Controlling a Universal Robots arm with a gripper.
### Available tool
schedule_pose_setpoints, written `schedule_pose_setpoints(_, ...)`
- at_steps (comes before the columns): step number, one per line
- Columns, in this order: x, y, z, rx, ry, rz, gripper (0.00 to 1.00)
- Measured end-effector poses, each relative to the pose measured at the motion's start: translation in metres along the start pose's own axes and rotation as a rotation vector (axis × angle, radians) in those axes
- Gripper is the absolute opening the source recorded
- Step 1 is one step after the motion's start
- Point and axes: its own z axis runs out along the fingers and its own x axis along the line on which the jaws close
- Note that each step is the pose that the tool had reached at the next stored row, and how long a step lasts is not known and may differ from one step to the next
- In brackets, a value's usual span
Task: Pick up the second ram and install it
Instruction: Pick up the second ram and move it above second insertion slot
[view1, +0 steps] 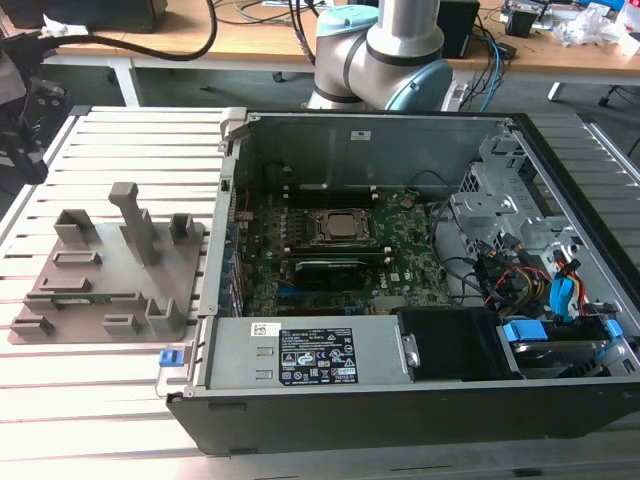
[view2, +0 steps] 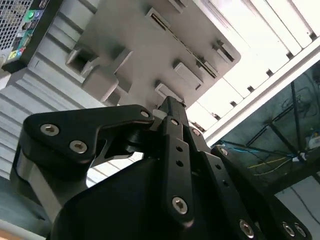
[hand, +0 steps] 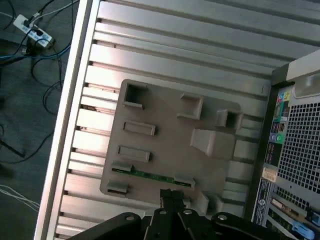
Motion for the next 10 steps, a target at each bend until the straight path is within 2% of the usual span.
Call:
schedule_pose_setpoints(1,0.0000,0.0000,0.0000,-0.0008,-0.0001,-0.051,0.11)
schedule_pose_setpoints(4,0.0000,0.0000,0.0000,-0.0020,-0.0002,-0.130,0.11)
schedule_pose_setpoints(6,0.0000,0.0000,0.0000,-0.0033,-0.0004,-0.208,0.11)
schedule_pose_setpoints(9,0.0000,0.0000,0.0000,-0.0044,-0.0005,-0.278,0.11)
schedule_pose_setpoints(10,0.0000,0.0000,0.0000,-0.0052,-0.0005,-0.333,0.11)
